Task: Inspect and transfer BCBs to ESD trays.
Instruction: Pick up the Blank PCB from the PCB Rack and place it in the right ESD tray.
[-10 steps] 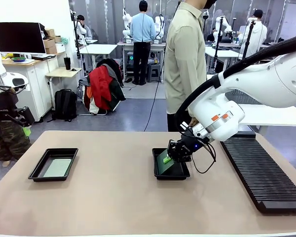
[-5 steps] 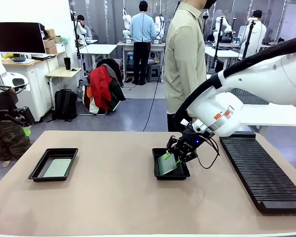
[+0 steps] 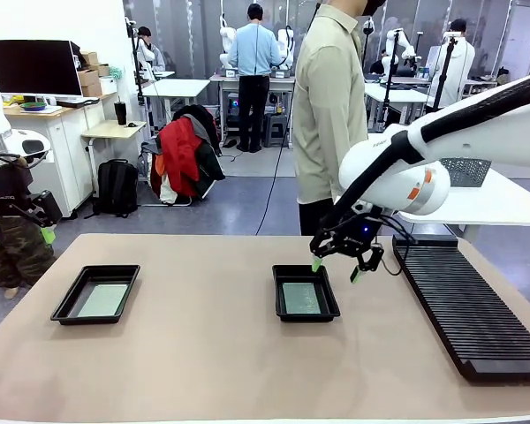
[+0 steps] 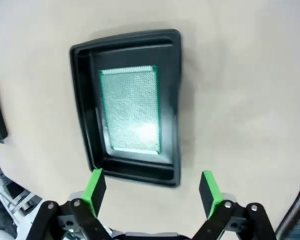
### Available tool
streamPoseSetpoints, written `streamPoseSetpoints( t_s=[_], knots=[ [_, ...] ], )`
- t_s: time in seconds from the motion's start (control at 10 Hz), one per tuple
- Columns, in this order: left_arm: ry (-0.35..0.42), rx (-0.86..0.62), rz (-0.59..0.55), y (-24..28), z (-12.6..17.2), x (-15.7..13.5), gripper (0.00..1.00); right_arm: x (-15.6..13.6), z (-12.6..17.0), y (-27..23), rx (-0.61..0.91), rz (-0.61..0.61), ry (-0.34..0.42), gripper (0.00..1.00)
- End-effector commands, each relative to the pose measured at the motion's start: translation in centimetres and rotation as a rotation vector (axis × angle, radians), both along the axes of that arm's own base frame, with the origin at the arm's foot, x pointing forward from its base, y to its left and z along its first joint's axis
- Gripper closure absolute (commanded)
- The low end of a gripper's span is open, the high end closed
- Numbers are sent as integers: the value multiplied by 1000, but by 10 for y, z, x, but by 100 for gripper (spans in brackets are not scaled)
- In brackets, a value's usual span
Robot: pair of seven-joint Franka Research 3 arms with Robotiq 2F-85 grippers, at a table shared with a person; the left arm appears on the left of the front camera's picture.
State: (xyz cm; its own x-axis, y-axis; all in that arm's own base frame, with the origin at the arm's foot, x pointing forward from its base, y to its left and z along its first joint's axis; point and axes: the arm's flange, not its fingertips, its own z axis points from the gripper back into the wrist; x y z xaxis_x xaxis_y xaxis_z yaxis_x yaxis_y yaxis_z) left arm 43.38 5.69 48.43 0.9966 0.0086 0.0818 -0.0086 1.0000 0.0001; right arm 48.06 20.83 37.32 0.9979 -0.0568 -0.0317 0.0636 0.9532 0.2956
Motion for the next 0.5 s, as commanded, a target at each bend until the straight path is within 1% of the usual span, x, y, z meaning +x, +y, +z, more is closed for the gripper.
streamPoseSetpoints(
  t_s=[0.0, 0.2, 0.4],
  knots=[
    [-10, -1, 3, 0, -3, 1, 0, -3, 24, 0, -84, 4, 25, 0],
    [-10, -1, 3, 0, -3, 1, 0, -7, 36, -3, -124, 6, 21, 0],
    [-10, -1, 3, 0, -3, 1, 0, -8, 42, -4, -146, 15, 17, 0]
  ],
)
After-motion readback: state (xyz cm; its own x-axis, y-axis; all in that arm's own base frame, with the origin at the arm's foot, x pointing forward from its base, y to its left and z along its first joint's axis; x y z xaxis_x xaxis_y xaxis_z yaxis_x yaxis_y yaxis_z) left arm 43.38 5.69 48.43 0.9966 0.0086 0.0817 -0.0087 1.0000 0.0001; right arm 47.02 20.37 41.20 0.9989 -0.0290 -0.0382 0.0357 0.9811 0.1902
